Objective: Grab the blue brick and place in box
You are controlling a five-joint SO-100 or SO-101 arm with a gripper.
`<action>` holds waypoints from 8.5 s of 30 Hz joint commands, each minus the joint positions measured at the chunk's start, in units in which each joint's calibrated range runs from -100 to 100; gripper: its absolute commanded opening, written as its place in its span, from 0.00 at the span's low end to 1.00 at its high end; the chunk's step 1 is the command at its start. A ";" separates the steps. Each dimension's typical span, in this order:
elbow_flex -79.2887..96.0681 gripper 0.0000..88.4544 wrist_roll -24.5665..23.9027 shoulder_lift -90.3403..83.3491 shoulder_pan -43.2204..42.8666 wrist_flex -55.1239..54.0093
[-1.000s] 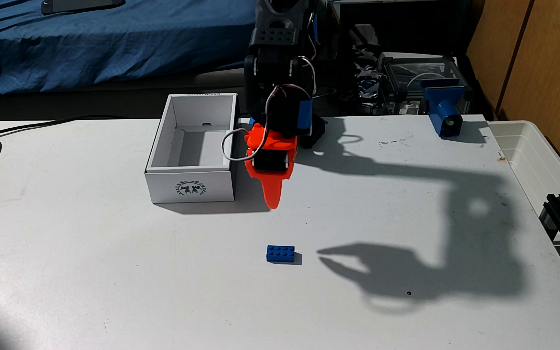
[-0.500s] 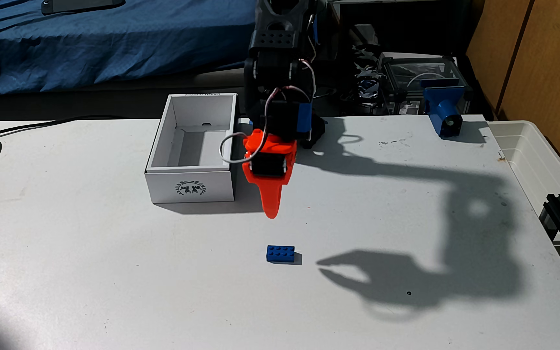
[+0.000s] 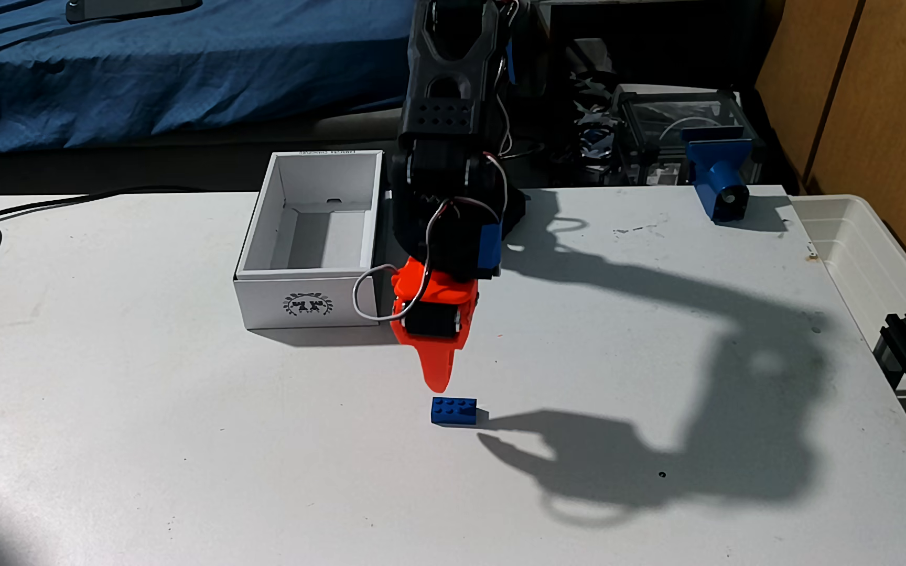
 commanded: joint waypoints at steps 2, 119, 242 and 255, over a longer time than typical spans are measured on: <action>-2.86 0.13 -0.76 0.56 -0.51 0.09; -8.71 0.02 22.34 -21.18 31.88 40.08; 30.68 0.29 0.76 -34.03 -1.55 -18.69; 39.91 0.29 0.50 -34.03 -2.81 -32.82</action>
